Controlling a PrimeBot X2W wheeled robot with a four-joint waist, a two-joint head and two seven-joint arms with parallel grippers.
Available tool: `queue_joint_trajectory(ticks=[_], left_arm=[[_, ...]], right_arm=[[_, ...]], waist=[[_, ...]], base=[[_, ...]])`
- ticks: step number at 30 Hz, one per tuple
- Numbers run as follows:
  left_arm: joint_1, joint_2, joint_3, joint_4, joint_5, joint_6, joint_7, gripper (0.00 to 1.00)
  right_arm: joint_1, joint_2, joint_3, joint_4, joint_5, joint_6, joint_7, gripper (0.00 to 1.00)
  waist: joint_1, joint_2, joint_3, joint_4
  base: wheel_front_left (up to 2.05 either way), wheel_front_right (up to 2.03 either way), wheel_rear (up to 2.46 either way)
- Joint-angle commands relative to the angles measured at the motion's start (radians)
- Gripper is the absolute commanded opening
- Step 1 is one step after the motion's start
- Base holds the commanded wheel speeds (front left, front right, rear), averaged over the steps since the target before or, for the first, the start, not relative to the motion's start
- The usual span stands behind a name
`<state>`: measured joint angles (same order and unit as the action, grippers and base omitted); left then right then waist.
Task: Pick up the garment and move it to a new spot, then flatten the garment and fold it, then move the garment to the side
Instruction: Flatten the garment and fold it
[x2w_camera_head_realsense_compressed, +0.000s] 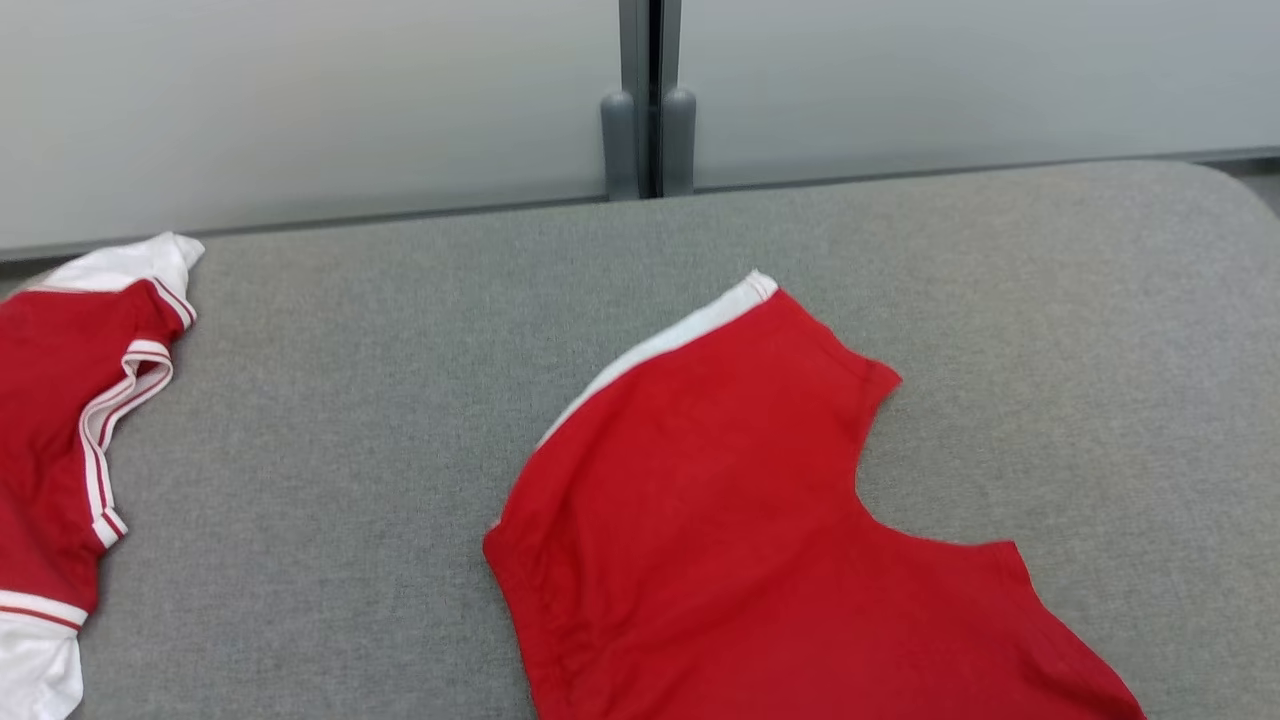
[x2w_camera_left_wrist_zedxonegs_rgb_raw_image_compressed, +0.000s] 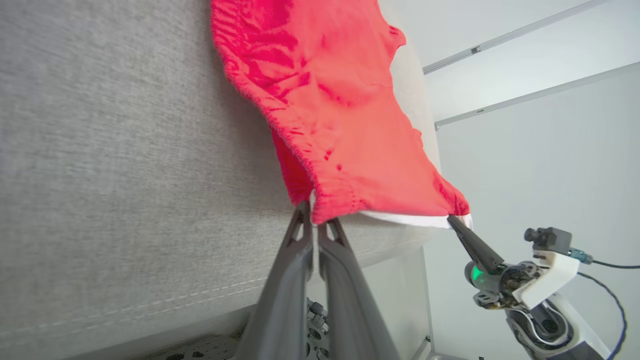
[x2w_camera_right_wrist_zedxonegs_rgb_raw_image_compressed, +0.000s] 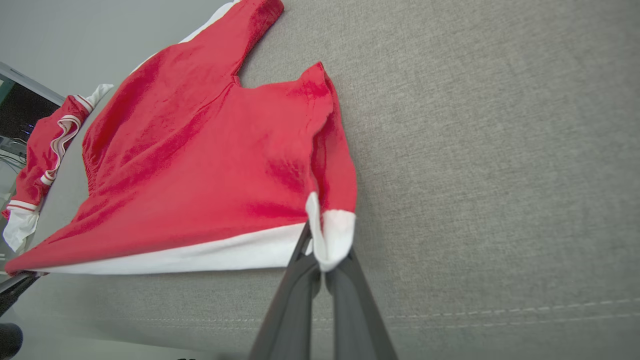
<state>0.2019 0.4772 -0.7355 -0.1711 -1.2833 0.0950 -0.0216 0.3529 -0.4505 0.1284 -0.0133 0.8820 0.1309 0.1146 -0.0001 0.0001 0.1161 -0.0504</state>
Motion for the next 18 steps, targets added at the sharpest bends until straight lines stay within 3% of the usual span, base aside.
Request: queue_joint_trajectory(ticks=[1,4,8,18], left_arm=[[0.03,-0.006,0.01,-0.025,-0.012,0.009,-0.027,0.0],[0.076,-0.005,0.015,-0.071,-0.017,0.016,-0.057,0.0],[0.037,0.001,0.017,-0.103,0.0,0.021,-0.042,0.0],[-0.143,-0.058,0.077,-0.173,-0.075,0.028,0.037,0.0]], right_arm=[[0.037,-0.011,-0.034,-0.023,0.011,0.0,0.003,0.0],[0.093,-0.013,-0.074,-0.07,0.017,0.0,0.028,0.0],[0.028,-0.007,-0.098,-0.107,0.015,0.0,0.077,0.0],[-0.438,-0.056,-0.037,-0.083,-0.017,0.0,0.264,0.0]], waist=[[0.0001,-0.0001,-0.077,0.007],[0.0001,-0.0001,-0.063,0.015],[0.0001,-0.0001,-0.007,0.035],[0.0001,-0.0001,0.179,0.12]], base=[[0.0,0.0,0.0],[0.0,0.0,0.0],[0.0,0.0,0.0],[0.0,0.0,0.0]])
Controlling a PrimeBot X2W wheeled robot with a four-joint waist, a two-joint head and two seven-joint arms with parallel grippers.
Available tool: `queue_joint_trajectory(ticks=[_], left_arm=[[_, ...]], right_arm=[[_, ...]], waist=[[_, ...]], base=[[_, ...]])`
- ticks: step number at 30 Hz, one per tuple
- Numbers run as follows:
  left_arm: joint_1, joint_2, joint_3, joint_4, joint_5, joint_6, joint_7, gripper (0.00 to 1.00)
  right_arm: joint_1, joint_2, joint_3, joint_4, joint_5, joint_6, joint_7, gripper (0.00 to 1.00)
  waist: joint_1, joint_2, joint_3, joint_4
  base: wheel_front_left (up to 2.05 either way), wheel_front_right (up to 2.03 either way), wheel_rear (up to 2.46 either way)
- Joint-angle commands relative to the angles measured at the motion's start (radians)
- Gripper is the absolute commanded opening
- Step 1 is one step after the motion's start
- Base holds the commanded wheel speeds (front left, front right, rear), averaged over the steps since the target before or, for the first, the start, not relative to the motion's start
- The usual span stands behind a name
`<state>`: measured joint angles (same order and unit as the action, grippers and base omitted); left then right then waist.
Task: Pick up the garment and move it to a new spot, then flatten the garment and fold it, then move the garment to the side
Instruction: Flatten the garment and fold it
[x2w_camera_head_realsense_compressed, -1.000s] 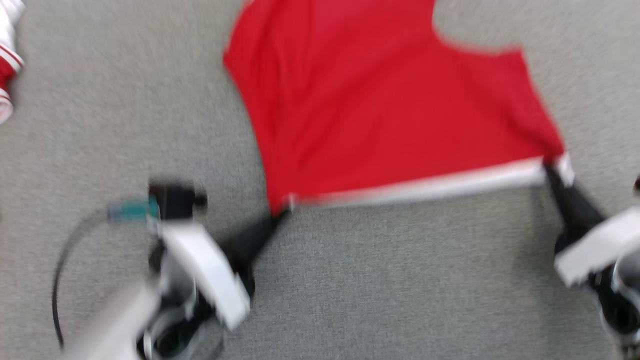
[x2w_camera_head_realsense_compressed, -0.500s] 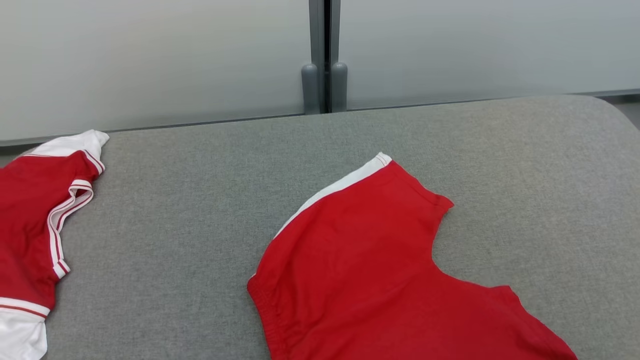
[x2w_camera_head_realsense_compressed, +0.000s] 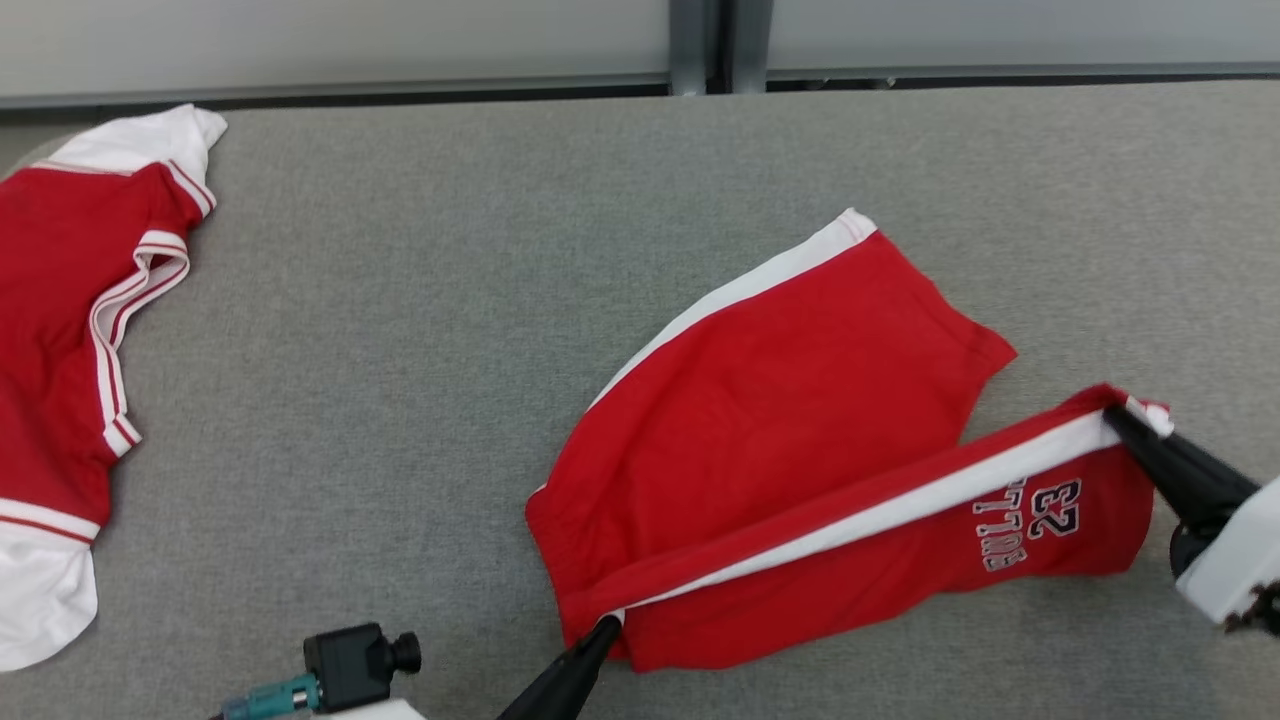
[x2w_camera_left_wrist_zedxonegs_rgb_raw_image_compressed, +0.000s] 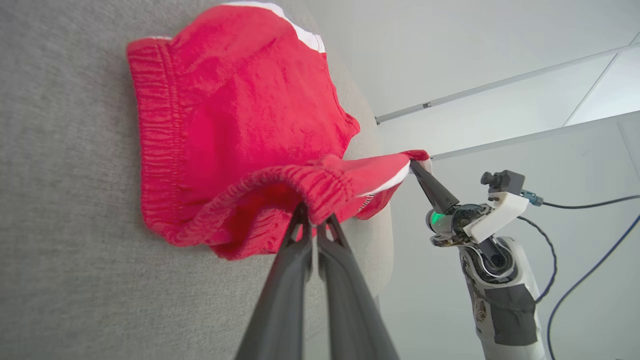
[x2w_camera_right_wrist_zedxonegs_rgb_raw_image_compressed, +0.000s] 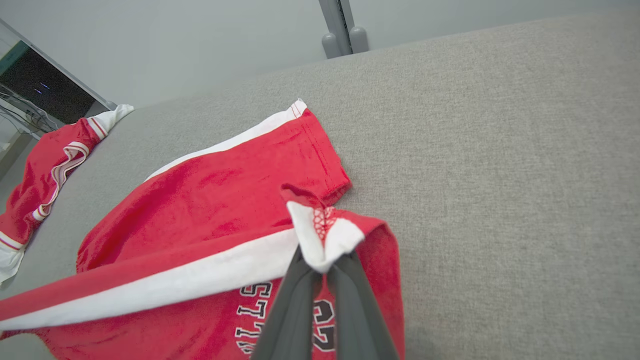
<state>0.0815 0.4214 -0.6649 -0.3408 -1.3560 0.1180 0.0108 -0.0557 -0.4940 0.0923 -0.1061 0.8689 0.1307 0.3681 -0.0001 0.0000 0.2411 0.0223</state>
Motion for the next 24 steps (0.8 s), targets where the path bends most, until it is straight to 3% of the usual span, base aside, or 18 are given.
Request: queue_joint_trajectory(ticks=[1,13,24], left_arm=[[-0.041,-0.004,0.008,-0.007,-0.008,0.003,0.015,0.0],[-0.283,-0.108,0.017,0.088,-0.053,0.004,0.111,0.0],[-0.326,-0.145,0.012,0.156,-0.059,-0.02,0.114,0.0]], right_arm=[[-0.071,-0.02,0.003,0.022,-0.003,0.0,0.035,0.0],[-0.473,-0.073,0.099,0.212,-0.031,0.0,0.262,0.0],[-0.596,-0.103,0.166,0.285,-0.051,0.0,0.293,0.0]], waist=[[0.0001,0.0,0.071,0.061],[0.0001,0.0,0.183,0.18],[0.0001,0.0,0.204,0.21]], base=[[0.0,0.0,0.0],[0.0,0.0,0.0],[0.0,0.0,0.0]])
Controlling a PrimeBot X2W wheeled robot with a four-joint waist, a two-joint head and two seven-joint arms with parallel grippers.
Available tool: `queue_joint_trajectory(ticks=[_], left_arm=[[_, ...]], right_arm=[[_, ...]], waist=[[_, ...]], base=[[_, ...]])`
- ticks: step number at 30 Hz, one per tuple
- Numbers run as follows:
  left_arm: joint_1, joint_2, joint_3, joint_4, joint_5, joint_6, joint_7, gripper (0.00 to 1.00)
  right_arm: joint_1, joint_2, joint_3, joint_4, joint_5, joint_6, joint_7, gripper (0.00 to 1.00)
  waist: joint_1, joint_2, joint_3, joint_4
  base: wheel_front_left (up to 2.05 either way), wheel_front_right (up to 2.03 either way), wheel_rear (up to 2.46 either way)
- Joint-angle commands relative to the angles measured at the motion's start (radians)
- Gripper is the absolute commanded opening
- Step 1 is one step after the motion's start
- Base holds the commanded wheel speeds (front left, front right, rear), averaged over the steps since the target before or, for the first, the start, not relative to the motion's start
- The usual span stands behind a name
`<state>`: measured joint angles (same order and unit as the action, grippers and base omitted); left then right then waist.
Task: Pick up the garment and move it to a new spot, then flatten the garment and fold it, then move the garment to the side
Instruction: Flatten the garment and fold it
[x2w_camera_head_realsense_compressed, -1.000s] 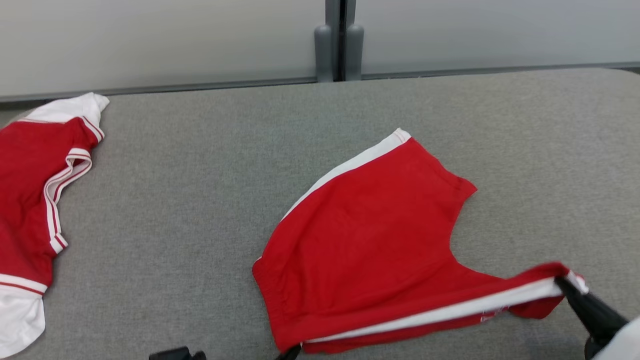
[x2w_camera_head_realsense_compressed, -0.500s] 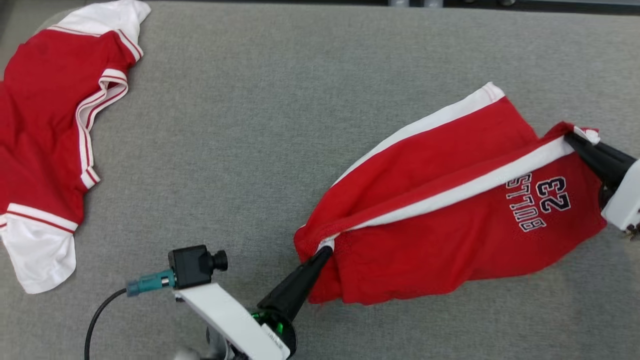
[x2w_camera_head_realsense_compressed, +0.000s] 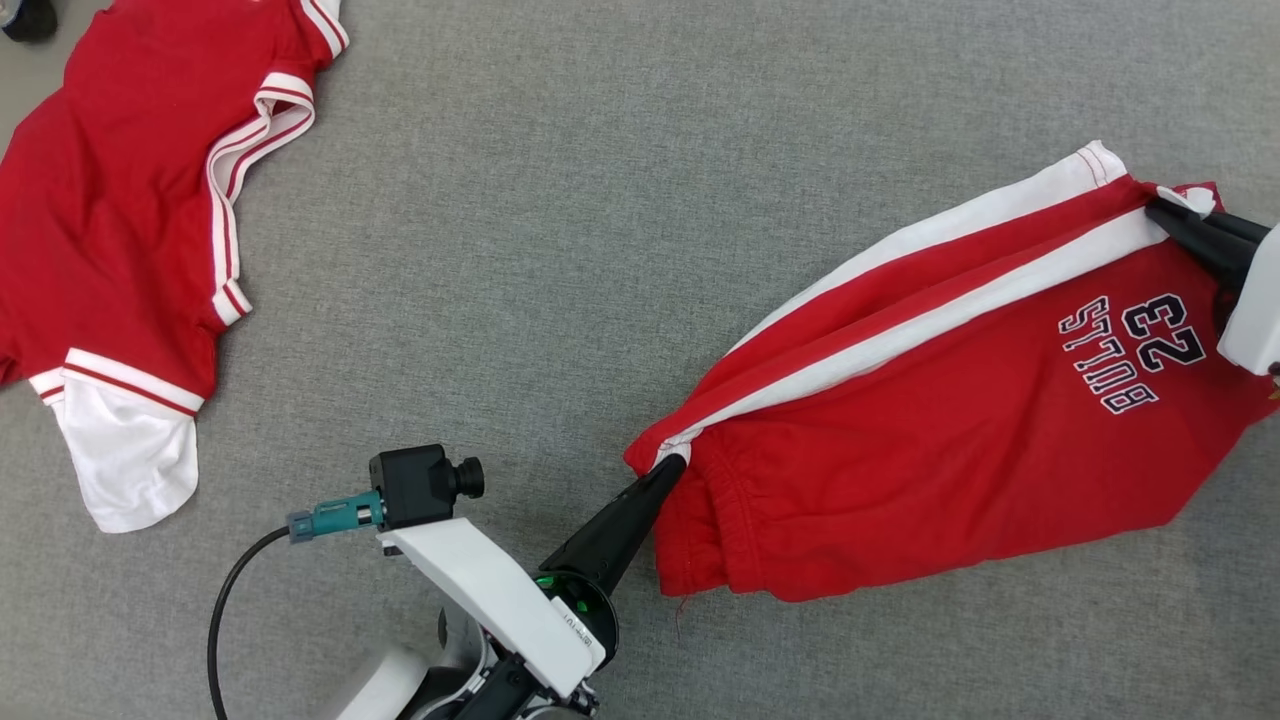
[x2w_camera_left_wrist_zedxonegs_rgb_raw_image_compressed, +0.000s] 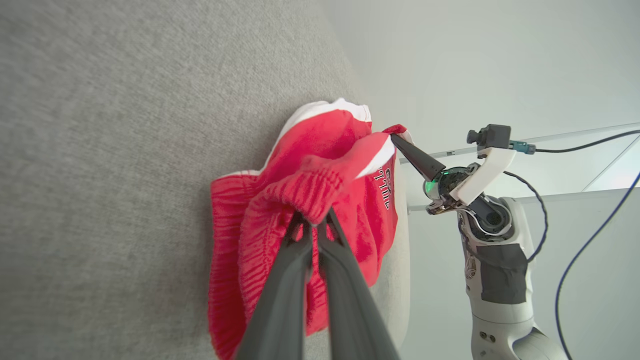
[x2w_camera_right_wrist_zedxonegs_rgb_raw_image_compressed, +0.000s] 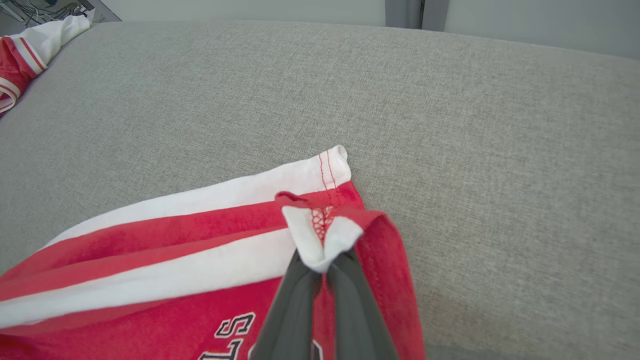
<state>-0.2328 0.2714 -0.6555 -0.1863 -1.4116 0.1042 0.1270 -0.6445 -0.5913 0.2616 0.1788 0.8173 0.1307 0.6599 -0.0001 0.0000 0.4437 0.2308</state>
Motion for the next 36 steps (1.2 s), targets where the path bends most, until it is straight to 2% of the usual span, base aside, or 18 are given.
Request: queue_joint_trajectory(ticks=[1,5,6,7,8,9,15,19,25,29,32,36], left_arm=[[-0.014,0.001,0.003,0.007,-0.005,-0.007,-0.003,0.0],[-0.032,-0.016,0.004,0.027,-0.003,-0.015,-0.004,0.0],[-0.039,-0.024,0.004,0.042,0.004,-0.015,-0.012,0.06],[-0.045,-0.031,0.008,0.049,0.007,-0.012,-0.019,0.29],[-0.051,-0.035,0.007,0.056,0.013,-0.01,-0.024,0.67],[-0.055,-0.039,0.004,0.062,0.02,-0.009,-0.028,1.0],[-0.052,-0.053,0.006,0.09,0.035,0.01,-0.051,1.0],[-0.036,-0.029,0.005,0.095,0.093,0.033,-0.089,1.0],[0.0,0.048,-0.009,0.082,0.308,0.095,-0.243,1.0],[0.04,0.068,-0.003,0.093,0.45,0.156,-0.357,1.0],[0.075,0.063,0.016,0.086,0.541,0.189,-0.385,1.0],[0.098,0.047,0.026,0.075,0.63,0.206,-0.392,1.0]], right_arm=[[-0.013,-0.008,-0.001,0.008,0.001,0.0,-0.001,0.0],[-0.039,-0.006,0.009,0.038,-0.004,0.0,-0.005,0.0],[-0.052,0.0,0.009,0.051,-0.015,0.0,-0.022,0.0],[-0.059,0.003,0.01,0.053,-0.022,0.0,-0.041,0.35],[-0.061,0.008,0.008,0.065,-0.031,0.0,-0.056,1.0],[-0.059,0.013,0.009,0.079,-0.037,0.0,-0.064,1.0],[-0.07,0.03,0.024,0.105,-0.063,0.0,-0.137,1.0],[-0.038,0.018,0.038,0.087,-0.064,0.0,-0.21,1.0],[0.058,-0.02,0.058,0.038,-0.107,0.0,-0.358,1.0],[0.138,-0.018,0.046,0.056,-0.176,0.0,-0.456,1.0],[0.179,-0.001,0.051,0.064,-0.183,0.0,-0.447,1.0],[0.173,0.007,0.05,0.066,-0.19,0.0,-0.41,1.0]], waist=[[0.0001,0.0,0.001,0.005],[0.0001,0.0,0.005,0.016],[0.0001,0.0,0.005,0.021],[0.0001,0.0,0.005,0.023],[0.0001,0.0,0.005,0.024],[0.0001,0.0,0.004,0.024],[0.0001,0.0,-0.004,0.008],[0.0001,0.0,-0.024,-0.013],[0.0001,0.0,-0.085,-0.061],[0.0001,0.0,-0.131,-0.089],[0.0001,0.0,-0.146,-0.098],[0.0001,0.0,-0.131,-0.094]], base=[[0.0,0.0,0.0],[0.0,0.0,0.0],[0.0,0.0,0.0],[0.0,0.0,0.0],[0.0,0.0,0.0],[0.0,0.0,0.0],[0.0,0.0,0.0],[0.0,0.0,0.0],[0.0,0.0,0.0],[0.0,0.0,0.0],[0.0,0.0,0.0],[0.0,0.0,0.0]])
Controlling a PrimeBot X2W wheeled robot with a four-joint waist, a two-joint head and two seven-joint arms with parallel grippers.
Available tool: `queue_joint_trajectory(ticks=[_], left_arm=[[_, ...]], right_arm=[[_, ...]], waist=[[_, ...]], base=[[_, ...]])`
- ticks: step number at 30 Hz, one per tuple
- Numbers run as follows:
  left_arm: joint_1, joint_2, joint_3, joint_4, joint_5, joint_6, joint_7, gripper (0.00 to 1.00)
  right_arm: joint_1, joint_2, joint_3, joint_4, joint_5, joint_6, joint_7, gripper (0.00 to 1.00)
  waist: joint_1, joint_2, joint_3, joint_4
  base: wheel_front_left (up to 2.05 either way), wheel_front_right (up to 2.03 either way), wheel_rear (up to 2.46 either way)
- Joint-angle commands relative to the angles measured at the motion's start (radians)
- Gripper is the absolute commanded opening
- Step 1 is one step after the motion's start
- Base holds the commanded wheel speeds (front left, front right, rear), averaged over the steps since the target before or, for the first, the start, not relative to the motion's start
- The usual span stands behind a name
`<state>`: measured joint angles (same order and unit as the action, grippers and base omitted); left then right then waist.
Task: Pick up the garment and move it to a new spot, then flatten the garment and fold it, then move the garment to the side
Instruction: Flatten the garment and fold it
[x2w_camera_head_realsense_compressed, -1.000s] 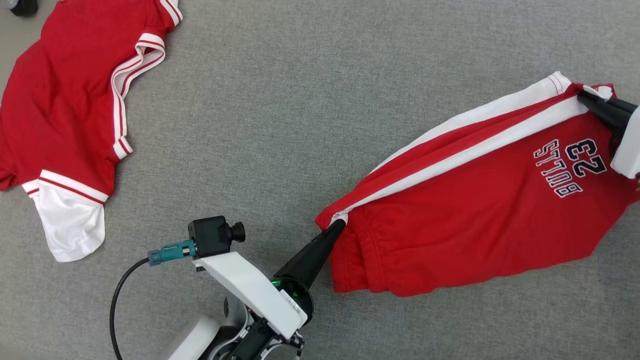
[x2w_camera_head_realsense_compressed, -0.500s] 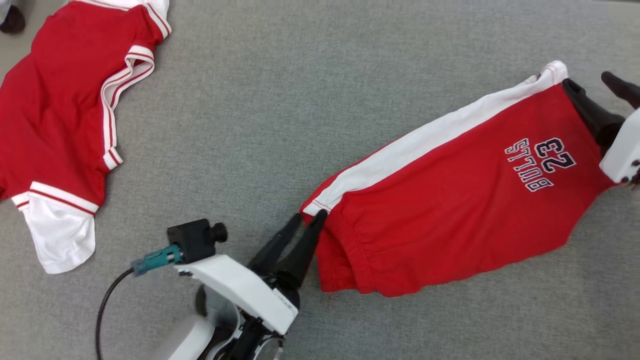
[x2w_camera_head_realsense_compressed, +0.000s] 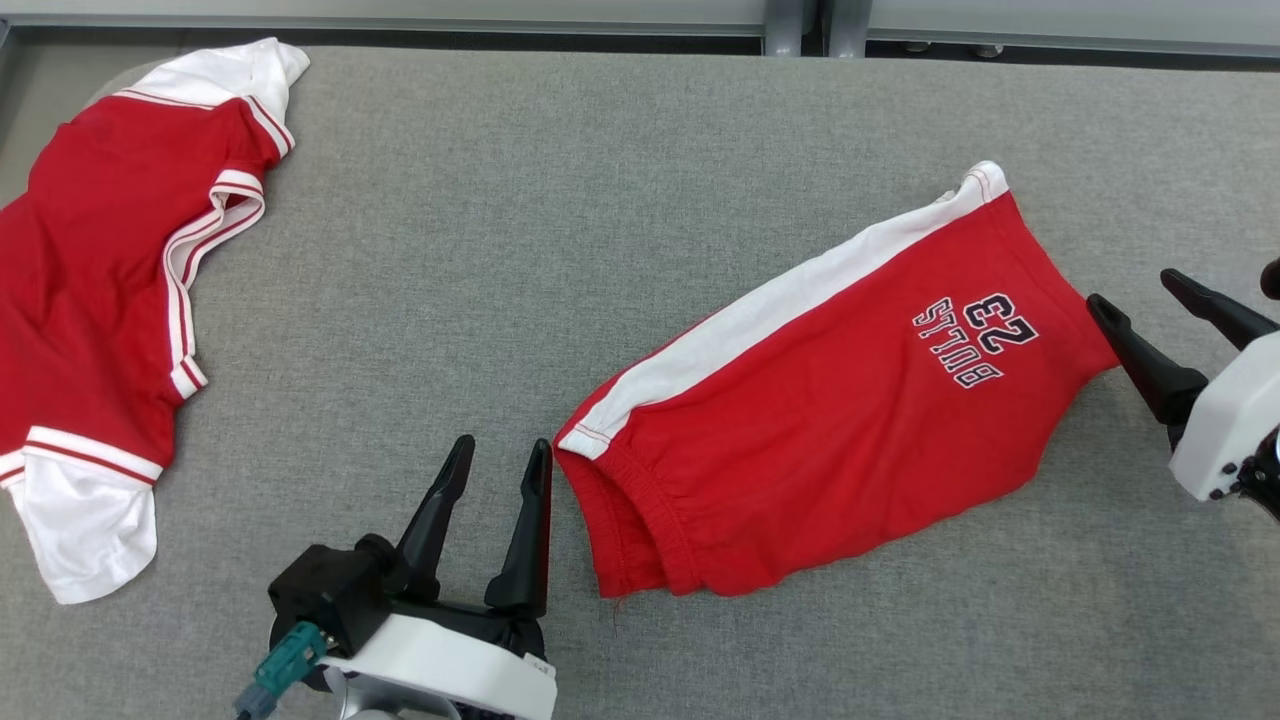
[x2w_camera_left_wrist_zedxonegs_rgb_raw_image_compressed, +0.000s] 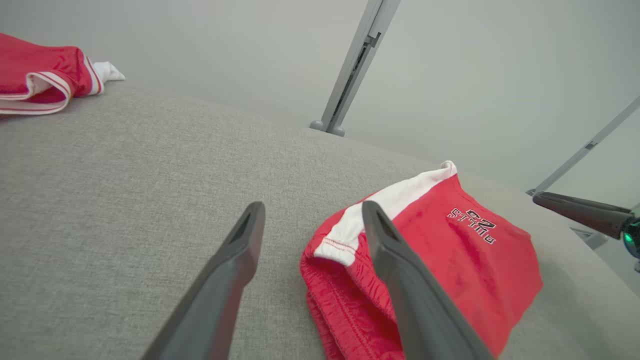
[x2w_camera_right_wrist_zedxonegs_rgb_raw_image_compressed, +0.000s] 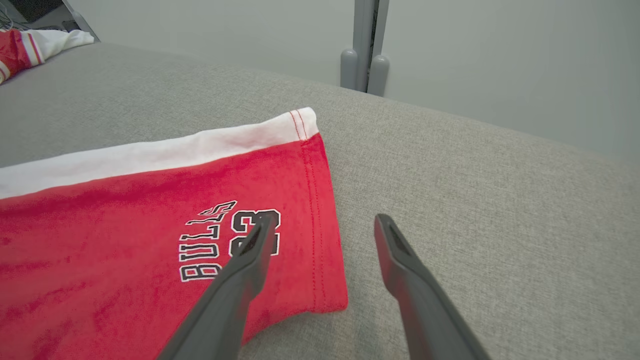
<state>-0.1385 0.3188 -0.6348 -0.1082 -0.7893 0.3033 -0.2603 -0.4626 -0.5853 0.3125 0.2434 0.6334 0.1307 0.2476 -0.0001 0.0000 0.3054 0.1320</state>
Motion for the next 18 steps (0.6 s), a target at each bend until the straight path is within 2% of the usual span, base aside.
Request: queue_joint_trajectory(ticks=[1,7,13,18], left_arm=[[0.005,-0.008,0.013,-0.008,0.041,0.008,-0.005,1.0],[0.012,-0.078,0.03,0.008,0.158,-0.035,-0.005,1.0],[0.023,-0.144,0.068,0.05,0.202,-0.086,-0.005,1.0],[0.04,-0.179,0.104,0.081,0.228,-0.122,-0.005,1.0]], right_arm=[[-0.019,0.007,-0.002,0.003,-0.003,0.0,0.02,1.0],[-0.108,0.009,0.019,0.047,-0.039,0.0,0.138,1.0],[-0.173,0.019,0.035,0.129,-0.064,0.0,0.226,1.0],[-0.167,0.029,0.051,0.181,-0.058,0.0,0.283,1.0]], waist=[[0.0001,0.0,0.017,0.01],[0.0001,0.0,0.081,0.065],[0.0001,0.0,0.112,0.115],[0.0001,0.0,0.099,0.124]], base=[[0.0,0.0,0.0],[0.0,0.0,0.0],[0.0,0.0,0.0],[0.0,0.0,0.0]])
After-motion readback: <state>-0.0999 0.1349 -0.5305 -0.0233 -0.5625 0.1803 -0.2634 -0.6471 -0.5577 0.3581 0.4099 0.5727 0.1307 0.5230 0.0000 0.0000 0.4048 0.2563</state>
